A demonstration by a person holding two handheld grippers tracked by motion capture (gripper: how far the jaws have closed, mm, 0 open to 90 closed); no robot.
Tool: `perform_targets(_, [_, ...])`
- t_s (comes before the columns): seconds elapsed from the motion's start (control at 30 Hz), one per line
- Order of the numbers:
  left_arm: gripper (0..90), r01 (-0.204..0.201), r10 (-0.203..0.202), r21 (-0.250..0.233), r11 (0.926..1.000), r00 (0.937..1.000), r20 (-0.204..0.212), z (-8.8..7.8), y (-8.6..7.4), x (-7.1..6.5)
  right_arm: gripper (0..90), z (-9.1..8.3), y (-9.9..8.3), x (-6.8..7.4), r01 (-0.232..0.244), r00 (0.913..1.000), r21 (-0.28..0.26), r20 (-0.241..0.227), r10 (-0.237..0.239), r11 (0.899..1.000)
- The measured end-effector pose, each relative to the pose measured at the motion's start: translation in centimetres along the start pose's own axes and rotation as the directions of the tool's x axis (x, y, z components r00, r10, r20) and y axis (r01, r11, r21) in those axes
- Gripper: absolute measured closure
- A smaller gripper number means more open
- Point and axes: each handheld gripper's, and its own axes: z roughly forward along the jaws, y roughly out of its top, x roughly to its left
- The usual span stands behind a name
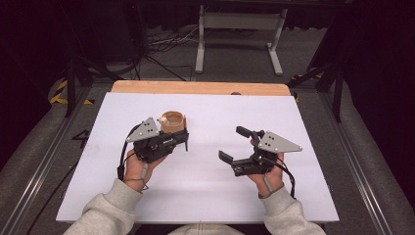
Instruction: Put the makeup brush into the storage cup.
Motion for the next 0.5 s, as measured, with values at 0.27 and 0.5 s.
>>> perform_targets(0.27, [82.6, -0.002, 0.002, -0.004, 1.0000, 0.9990, -0.044, -0.4, 1.0, 1.3, 0.0, -1.6, -0.4, -1.2, 0.002, 0.9996, 0.023, 0.029, -0.003, 1.000])
perform_targets(0.5, [82.6, 0.007, -0.007, -0.011, 0.9999, 0.9971, -0.076, -0.5, 1.4, 2.3, 0.0, -2.6, -1.1, -1.7, 0.000, 0.9990, 0.047, 0.044, -0.002, 0.999])
